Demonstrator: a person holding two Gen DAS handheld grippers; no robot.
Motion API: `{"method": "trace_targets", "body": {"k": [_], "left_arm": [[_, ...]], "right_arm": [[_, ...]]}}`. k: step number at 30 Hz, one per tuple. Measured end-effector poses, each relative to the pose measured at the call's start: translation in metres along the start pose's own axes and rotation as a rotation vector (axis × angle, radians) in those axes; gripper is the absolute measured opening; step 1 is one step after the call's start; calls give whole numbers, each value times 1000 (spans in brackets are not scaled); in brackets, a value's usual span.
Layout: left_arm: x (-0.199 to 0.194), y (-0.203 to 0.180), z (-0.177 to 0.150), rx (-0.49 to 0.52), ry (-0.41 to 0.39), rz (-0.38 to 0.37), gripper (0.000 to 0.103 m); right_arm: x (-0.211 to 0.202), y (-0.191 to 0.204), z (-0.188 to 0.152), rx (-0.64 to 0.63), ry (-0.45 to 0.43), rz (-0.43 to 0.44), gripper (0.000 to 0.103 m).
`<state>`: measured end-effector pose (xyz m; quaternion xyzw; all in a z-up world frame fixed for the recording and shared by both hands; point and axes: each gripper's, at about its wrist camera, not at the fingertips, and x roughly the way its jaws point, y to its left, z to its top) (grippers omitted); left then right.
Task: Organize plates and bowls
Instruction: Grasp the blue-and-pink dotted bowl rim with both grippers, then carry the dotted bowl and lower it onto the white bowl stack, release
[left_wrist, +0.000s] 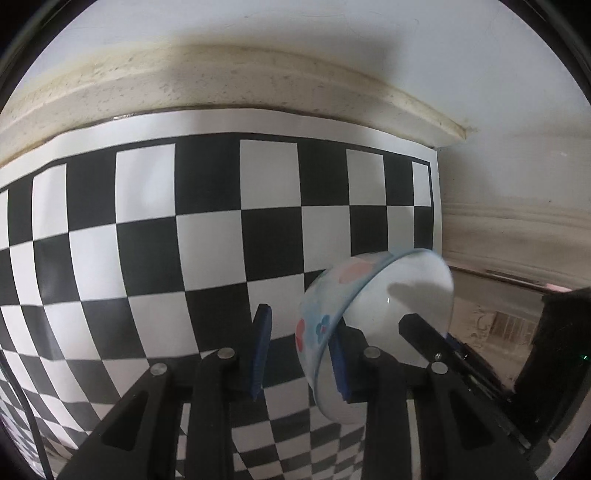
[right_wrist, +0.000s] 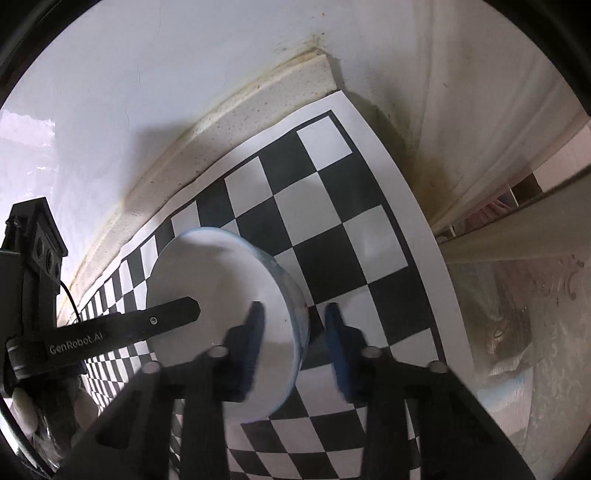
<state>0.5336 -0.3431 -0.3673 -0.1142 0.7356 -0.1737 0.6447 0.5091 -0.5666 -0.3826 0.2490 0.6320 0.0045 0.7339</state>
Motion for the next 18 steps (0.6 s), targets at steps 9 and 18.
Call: {"method": "trace_targets", "body": {"k": [9, 18], "left_arm": [[5, -15, -9, 56, -20, 39, 12], [-8, -38, -22, 108, -76, 85, 12]], "right_arm": [[18, 12, 1, -14, 1, -41, 9], [-13, 17, -14, -51, -19, -28, 9]]}}
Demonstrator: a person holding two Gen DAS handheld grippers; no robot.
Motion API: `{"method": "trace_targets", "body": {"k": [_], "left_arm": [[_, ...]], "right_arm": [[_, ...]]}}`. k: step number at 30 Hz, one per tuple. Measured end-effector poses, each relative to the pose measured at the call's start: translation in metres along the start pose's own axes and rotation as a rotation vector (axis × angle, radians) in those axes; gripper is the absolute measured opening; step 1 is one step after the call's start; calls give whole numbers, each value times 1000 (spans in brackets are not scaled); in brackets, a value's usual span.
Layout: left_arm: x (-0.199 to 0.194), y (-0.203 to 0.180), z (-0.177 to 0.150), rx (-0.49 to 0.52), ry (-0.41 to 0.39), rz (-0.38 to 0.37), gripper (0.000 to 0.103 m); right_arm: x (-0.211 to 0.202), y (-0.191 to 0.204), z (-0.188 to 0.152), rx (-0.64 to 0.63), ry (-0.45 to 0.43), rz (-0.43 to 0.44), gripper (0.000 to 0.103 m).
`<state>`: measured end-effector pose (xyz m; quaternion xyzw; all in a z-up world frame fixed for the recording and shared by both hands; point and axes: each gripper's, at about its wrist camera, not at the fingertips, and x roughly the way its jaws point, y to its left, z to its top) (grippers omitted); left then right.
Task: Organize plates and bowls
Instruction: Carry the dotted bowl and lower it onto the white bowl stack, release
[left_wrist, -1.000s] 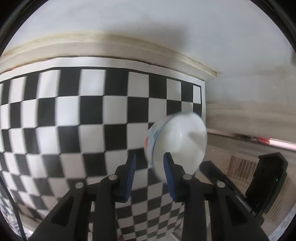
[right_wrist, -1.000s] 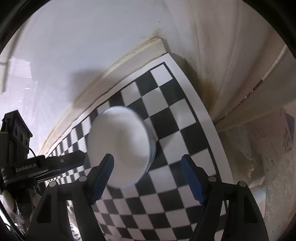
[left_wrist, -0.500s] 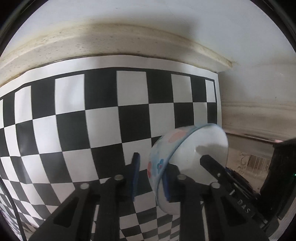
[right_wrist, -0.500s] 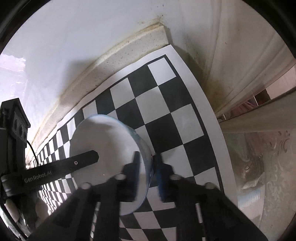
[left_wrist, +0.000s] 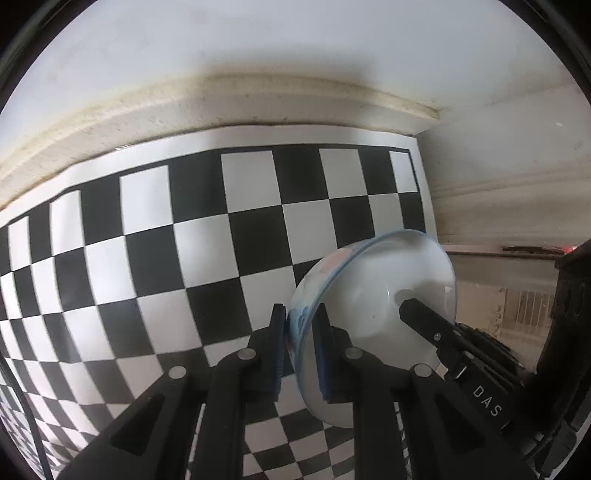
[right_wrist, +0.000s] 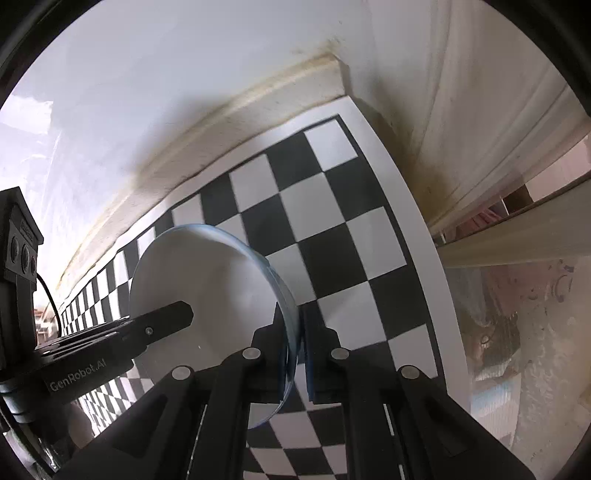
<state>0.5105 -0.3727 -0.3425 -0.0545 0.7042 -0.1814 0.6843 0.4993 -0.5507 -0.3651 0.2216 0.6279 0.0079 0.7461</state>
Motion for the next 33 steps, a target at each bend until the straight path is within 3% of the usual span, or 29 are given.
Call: {"method": "trace_targets", "body": {"k": [19, 33], "left_arm": [[-102, 2, -92, 81, -128, 19, 12], [-141, 34, -190, 74, -120, -7, 12]], "right_arm": [[-78, 55, -92, -120, -47, 68, 9], [-100, 76, -200, -205, 19, 101, 9]]}}
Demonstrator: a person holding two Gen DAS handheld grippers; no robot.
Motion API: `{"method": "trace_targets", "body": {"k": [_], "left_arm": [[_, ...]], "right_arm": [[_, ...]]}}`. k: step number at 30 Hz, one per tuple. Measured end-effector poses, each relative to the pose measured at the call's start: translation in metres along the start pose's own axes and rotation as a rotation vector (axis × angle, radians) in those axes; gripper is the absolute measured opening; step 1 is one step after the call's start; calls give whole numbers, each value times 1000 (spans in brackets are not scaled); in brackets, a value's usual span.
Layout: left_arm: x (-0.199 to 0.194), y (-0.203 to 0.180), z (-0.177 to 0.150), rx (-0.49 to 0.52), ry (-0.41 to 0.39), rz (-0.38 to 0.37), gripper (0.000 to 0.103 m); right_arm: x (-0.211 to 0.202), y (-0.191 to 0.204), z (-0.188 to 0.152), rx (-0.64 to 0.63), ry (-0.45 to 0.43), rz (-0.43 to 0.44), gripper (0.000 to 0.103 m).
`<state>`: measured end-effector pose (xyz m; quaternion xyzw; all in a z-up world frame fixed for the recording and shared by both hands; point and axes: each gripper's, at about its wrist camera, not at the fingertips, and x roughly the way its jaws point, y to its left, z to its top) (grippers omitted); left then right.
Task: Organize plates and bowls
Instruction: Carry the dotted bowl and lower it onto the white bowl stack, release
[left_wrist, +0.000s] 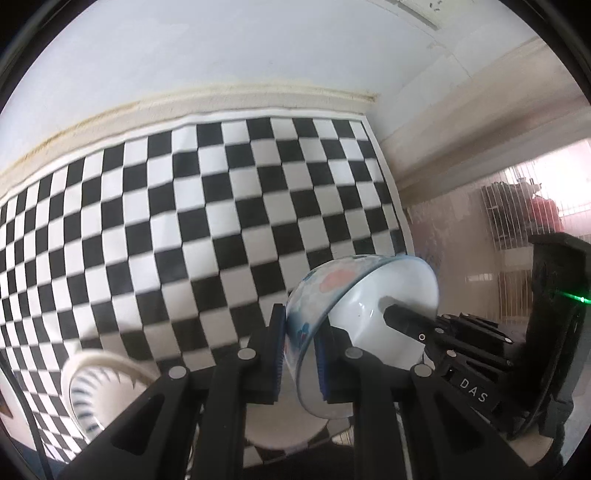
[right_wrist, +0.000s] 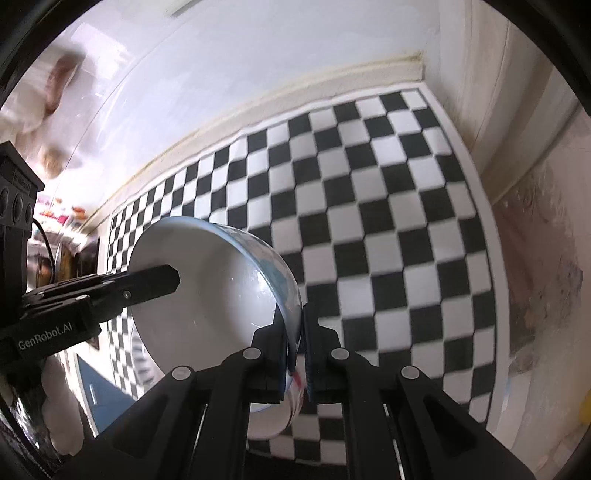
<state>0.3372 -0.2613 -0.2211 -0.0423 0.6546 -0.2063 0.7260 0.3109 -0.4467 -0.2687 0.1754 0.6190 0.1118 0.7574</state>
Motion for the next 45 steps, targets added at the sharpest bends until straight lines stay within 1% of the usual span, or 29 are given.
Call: {"method": "trace_targets", "body": {"k": [3, 8, 13, 16, 25, 31, 36, 45], "left_arm": [[2, 2, -20, 7, 16, 6, 12], [10, 12, -49, -18, 61, 0, 12], [27, 22, -65, -42, 113, 6, 12], [38, 27, -68, -62, 142, 15, 12], [50, 39, -84, -98, 202, 26, 12], [66, 43, -83, -109, 259, 32, 12], [71, 43, -83, -114, 279, 24, 12], [70, 44, -84, -115, 290, 20, 12]], "right_arm": [[4, 4, -19, -11, 29, 2, 9], [18, 7, -48, -21, 85, 10, 9], [37, 7, -63, -26, 135, 3, 9], [46, 8, -69, -35, 160, -6, 9], [69, 6, -72, -32, 229, -12, 9], [74, 8, -68, -34, 242, -18, 12], [76, 13, -62, -27, 245, -43, 12], [73, 4, -63, 20, 253, -28, 13]]}}
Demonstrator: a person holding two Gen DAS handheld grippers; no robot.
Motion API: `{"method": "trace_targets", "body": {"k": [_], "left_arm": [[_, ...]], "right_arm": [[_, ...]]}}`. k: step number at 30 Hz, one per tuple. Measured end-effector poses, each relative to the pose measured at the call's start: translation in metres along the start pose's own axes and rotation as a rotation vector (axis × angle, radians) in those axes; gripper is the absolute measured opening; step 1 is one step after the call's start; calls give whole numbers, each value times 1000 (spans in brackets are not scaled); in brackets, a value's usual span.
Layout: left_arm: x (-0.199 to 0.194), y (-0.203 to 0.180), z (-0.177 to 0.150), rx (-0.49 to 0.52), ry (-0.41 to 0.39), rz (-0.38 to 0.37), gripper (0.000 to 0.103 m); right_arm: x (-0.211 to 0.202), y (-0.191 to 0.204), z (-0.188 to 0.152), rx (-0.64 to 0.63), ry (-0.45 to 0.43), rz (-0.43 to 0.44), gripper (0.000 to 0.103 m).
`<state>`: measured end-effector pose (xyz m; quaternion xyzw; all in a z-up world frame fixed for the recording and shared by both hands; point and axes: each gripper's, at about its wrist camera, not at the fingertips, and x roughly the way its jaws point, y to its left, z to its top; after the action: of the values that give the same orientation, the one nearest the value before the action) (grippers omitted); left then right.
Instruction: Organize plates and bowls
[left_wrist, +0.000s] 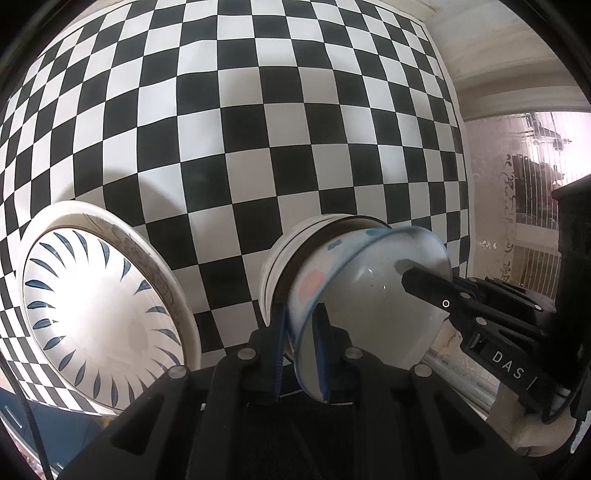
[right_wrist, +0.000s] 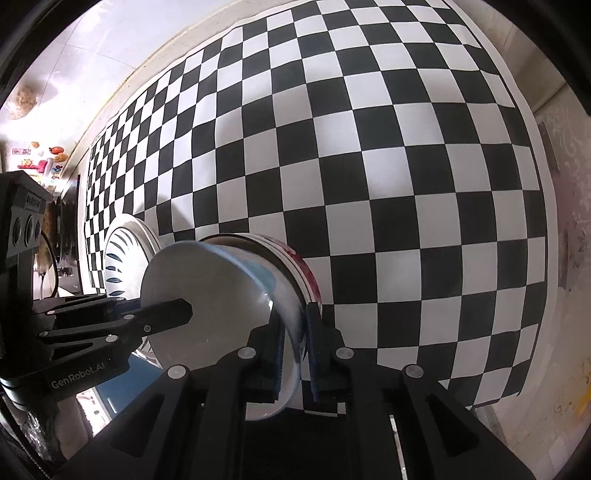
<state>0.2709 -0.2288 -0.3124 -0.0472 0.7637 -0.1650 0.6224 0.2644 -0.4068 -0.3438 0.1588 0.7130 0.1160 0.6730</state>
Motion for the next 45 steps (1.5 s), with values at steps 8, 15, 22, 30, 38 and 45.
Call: {"method": "trace_targets", "body": {"k": [8, 15, 22, 30, 38, 45], "left_arm": [[-3, 0, -3, -7, -3, 2, 12], [-3, -2, -4, -12, -13, 11, 13], [-7, -4, -10, -32, -37, 40, 13], [-29, -9, -33, -26, -125, 171, 15], [-68, -12, -62, -24, -226, 218, 28], [-98, -22, -84, -21, -336, 275, 86]], "right_arm": [[-1, 3, -7, -30, -5, -24, 12], [-1, 5, -7, -27, -3, -31, 12], [-4, 4, -9, -25, -12, -53, 12], [-39, 13, -21, -48, -88, -71, 29], [-88, 33, -49, -90, -171, -105, 87], [-123, 48, -73, -124, -251, -177, 93]]}}
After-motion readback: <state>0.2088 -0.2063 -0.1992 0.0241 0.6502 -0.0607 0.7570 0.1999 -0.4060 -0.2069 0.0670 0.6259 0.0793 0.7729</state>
